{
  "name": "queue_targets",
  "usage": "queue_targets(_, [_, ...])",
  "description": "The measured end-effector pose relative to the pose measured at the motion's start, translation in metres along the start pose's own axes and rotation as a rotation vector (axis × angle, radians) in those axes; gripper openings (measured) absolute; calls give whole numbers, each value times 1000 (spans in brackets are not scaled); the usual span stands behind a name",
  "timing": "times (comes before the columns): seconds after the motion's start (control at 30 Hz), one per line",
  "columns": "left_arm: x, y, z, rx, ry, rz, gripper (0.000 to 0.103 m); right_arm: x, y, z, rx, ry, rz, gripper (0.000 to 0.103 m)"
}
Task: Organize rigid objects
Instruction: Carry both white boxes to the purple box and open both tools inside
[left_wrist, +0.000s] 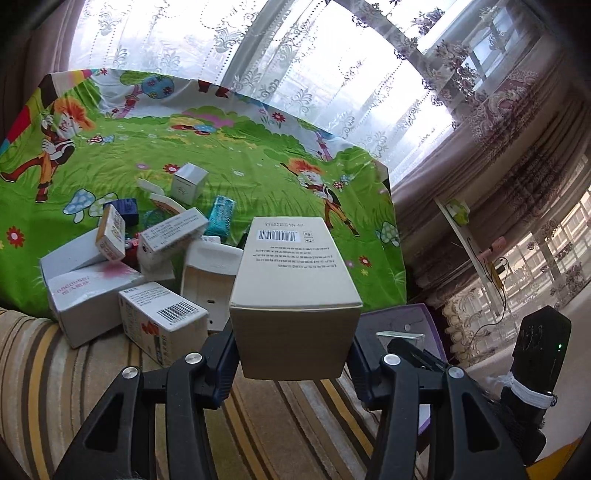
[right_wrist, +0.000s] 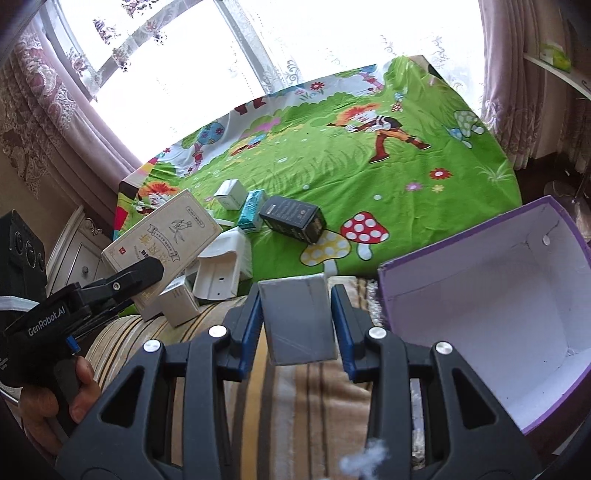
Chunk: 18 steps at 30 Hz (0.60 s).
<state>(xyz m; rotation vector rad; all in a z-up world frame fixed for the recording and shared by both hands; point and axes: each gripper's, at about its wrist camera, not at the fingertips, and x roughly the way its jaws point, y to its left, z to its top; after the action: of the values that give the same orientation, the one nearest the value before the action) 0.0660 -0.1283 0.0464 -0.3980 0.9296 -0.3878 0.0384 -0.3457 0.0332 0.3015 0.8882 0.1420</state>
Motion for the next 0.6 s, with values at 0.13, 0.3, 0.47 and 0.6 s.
queue_targets(0.13, [13, -20, -10, 32, 61, -41, 52, -9, -21, -1, 22, -11, -51, 41])
queue_targets(0.3, [34, -45, -22, 84, 143, -83, 52, -20, -48, -1, 49, -33, -144, 40])
queue_targets(0.47, [52, -70, -30, 140, 199, -120, 52, -32, -78, -1, 99, -49, -236, 41])
queue_targets(0.6, [66, -87, -35, 174, 238, -132, 52, -35, -100, -6, 144, -38, -270, 41])
